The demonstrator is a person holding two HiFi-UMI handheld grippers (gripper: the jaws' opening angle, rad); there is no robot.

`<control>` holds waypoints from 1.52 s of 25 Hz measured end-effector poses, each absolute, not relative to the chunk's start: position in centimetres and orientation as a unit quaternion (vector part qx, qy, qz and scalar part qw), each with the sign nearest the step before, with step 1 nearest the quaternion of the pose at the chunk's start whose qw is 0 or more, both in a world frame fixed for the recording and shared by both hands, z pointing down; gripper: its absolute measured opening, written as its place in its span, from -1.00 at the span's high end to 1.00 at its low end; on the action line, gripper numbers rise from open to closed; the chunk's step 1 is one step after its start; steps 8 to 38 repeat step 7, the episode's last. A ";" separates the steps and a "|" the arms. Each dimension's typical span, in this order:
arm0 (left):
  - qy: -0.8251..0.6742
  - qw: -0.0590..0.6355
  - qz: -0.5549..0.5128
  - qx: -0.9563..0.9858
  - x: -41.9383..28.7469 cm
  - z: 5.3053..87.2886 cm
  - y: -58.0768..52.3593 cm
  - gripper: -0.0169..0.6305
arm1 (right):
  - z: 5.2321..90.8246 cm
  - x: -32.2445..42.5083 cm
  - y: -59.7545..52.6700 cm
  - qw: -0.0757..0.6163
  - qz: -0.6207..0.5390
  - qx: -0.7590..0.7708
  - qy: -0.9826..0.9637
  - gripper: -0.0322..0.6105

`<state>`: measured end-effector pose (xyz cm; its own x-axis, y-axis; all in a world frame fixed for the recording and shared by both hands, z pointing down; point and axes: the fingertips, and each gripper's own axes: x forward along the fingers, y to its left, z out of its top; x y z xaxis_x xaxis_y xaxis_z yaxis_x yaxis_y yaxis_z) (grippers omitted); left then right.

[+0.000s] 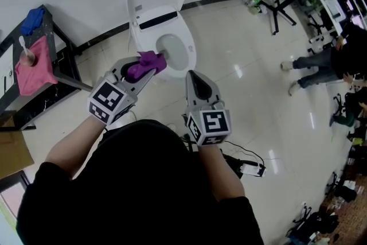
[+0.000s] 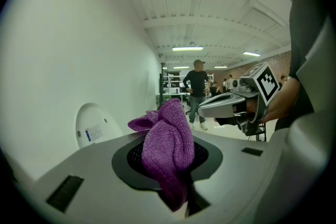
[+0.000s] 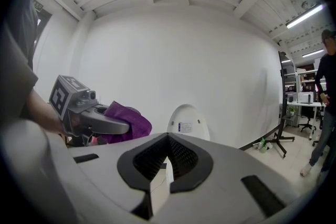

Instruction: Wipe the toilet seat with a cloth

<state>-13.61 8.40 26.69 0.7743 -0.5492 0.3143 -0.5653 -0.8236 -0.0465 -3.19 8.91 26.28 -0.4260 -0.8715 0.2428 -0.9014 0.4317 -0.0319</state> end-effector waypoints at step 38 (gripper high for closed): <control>-0.296 0.025 0.160 0.941 -13.6 26.7 8.5 0.66 | 26.1 -3.2 9.0 0.097 0.075 0.527 -0.841 0.86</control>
